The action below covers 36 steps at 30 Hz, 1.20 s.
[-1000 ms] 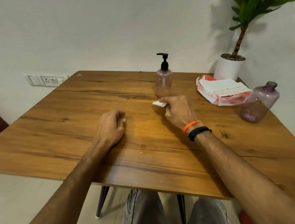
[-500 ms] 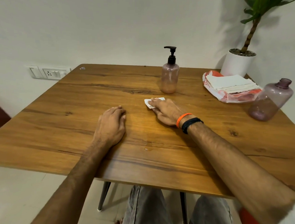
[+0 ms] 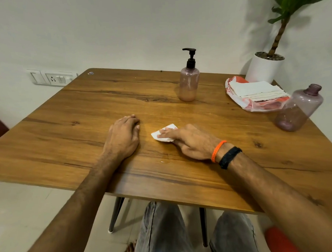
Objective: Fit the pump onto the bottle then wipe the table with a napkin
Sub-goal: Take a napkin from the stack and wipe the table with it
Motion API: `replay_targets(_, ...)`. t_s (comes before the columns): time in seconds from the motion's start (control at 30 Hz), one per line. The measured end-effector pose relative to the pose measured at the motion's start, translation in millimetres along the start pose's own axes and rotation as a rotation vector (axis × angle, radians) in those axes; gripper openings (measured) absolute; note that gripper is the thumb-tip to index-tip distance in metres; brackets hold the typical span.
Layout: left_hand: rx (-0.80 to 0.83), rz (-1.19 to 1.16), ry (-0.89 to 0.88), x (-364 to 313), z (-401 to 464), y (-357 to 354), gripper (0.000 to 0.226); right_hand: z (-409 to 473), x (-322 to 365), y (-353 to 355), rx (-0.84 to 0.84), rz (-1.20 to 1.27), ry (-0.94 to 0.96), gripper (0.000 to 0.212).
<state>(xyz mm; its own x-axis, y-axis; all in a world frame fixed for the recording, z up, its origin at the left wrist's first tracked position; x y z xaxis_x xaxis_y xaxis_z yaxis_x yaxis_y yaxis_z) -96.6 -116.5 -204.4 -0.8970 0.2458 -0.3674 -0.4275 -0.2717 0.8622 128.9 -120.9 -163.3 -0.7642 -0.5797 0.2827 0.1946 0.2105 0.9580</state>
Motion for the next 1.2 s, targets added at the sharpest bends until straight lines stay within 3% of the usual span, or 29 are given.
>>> replay_targets(0.13, -0.005, 0.010, -0.002, -1.2, 0.6, 0.2, 0.036, -23.8, -2.2, 10.9, 0.036, 0.301, -0.035, 0.028)
replay_targets(0.23, 0.001, 0.009, -0.010, -0.8, 0.2, 0.5, 0.036, -20.2, -13.8, 25.0, -0.093, 0.708, -0.165, 0.023)
replay_targets(0.3, 0.009, 0.004, -0.018, -0.2, 0.2, 0.4, 0.036, -9.4, -24.4, 34.4, -0.248, 0.851, -0.268, 0.022)
replay_targets(0.4, 0.019, 0.002, -0.025, 0.8, 0.4, 0.1, 0.037, 12.9, -36.3, 40.3, -0.503, 0.574, -0.373, 0.025)
replay_targets(0.47, 0.017, 0.004, -0.026, 1.9, 0.2, 0.1, 0.037, 23.5, -35.4, 38.2, -0.526, 0.321, -0.369, 0.031)
replay_targets(0.7, 0.018, -0.001, -0.020, 3.4, -1.2, 0.2, 0.036, 48.9, -33.9, 7.6, -0.063, -0.041, -0.259, 0.056)
replay_targets(0.9, 0.032, -0.017, -0.035, 1.6, -2.8, 1.7, 0.036, 39.6, -38.4, 10.3, -0.020, -0.052, -0.218, 0.067)
replay_targets(1.2, 0.033, -0.011, -0.034, -5.6, -2.5, 5.1, 0.037, -4.5, -47.5, 0.4, -0.125, 0.006, -0.297, 0.066)
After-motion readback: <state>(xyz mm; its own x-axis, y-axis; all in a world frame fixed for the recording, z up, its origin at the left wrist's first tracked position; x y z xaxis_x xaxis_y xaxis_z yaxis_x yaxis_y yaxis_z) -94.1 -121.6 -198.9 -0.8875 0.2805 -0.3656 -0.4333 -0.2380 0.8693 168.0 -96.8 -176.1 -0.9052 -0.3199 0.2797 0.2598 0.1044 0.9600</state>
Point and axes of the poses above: each hand's wrist, its own z-axis towards the middle knuckle, its own y-axis out of the back of the hand, x = y × z, the point moved 1 cm from there along z, towards the middle knuckle, and after that the axes turned 8 degrees about -y, right-handed, at the moved point
